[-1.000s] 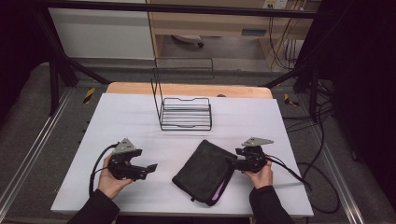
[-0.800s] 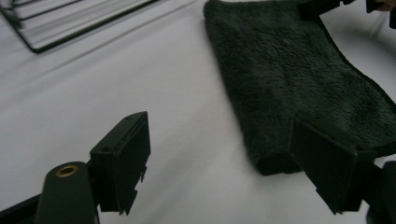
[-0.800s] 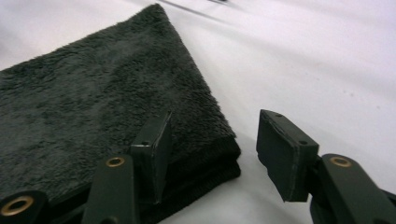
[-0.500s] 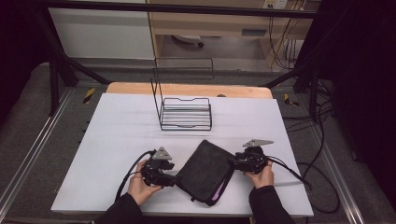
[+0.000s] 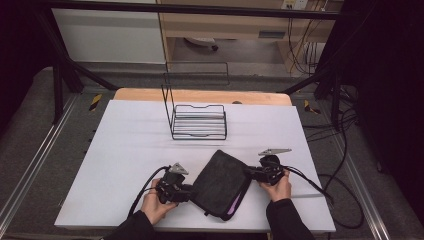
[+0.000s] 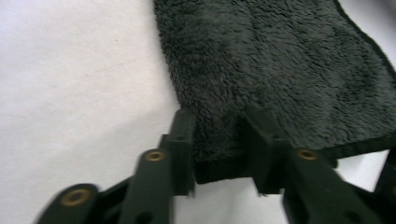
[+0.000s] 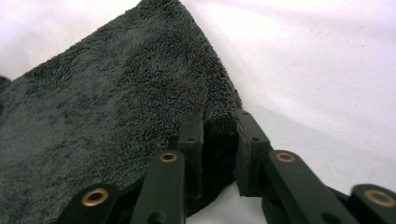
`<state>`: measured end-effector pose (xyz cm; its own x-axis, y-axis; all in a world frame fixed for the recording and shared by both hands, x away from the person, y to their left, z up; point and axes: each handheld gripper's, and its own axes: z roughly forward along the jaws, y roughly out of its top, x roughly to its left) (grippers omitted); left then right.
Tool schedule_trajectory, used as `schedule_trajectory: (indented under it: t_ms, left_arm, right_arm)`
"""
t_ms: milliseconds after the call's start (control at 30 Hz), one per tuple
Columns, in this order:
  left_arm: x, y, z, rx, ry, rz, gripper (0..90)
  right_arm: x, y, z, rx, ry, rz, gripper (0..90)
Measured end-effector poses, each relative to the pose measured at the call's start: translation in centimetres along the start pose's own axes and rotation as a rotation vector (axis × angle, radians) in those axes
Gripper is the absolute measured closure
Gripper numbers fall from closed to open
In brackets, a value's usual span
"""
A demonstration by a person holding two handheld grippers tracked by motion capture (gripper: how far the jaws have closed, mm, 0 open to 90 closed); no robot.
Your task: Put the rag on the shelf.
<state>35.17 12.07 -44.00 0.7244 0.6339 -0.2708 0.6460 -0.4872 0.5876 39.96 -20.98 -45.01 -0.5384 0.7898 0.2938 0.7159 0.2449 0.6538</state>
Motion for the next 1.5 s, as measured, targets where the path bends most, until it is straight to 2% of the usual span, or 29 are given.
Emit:
schedule_trajectory:
  t_ms: [167,267,533,767,967,1100,1233,1300,1367,1500]
  left_arm:
    - [-0.4,-0.1,-0.3,-0.008,0.015,0.007,79.6]
    - [-0.7,-0.3,-0.5,-0.013,0.025,0.008,81.4]
    - [-1.3,-1.5,-1.3,-0.02,0.029,0.007,82.6]
    - [-1.5,-2.6,-2.1,-0.037,0.041,0.015,82.6]
    - [-1.4,-3.5,-3.0,-0.046,0.045,0.003,82.6]
    - [-1.2,-4.0,-3.1,-0.061,0.04,-0.01,82.0]
    - [-1.2,-4.1,-3.1,-0.066,0.045,0.014,78.8]
    - [-1.2,-4.1,-3.3,-0.075,0.051,0.03,73.1]
    - [-1.0,-4.0,-3.8,-0.091,0.066,0.044,66.4]
    - [-0.3,-3.6,-4.9,-0.144,0.077,0.045,55.0]
  right_arm:
    - [0.0,0.3,0.1,-0.008,0.003,-0.009,79.7]
    - [0.3,0.8,0.4,-0.006,-0.009,-0.05,80.0]
    - [1.2,2.4,1.8,-0.016,-0.001,-0.117,80.2]
    - [2.7,4.5,3.8,-0.012,0.014,-0.189,80.2]
    - [3.8,5.5,5.5,-0.022,0.043,-0.21,80.2]
    - [4.0,5.7,6.1,-0.016,0.055,-0.223,79.5]
    - [4.0,5.6,5.8,-0.034,0.045,-0.238,72.8]
    - [4.0,5.7,5.3,-0.059,0.051,-0.239,67.9]
    - [4.1,5.7,4.7,-0.087,0.061,-0.233,57.6]
    - [4.3,5.6,3.1,-0.13,0.068,-0.224,42.3]
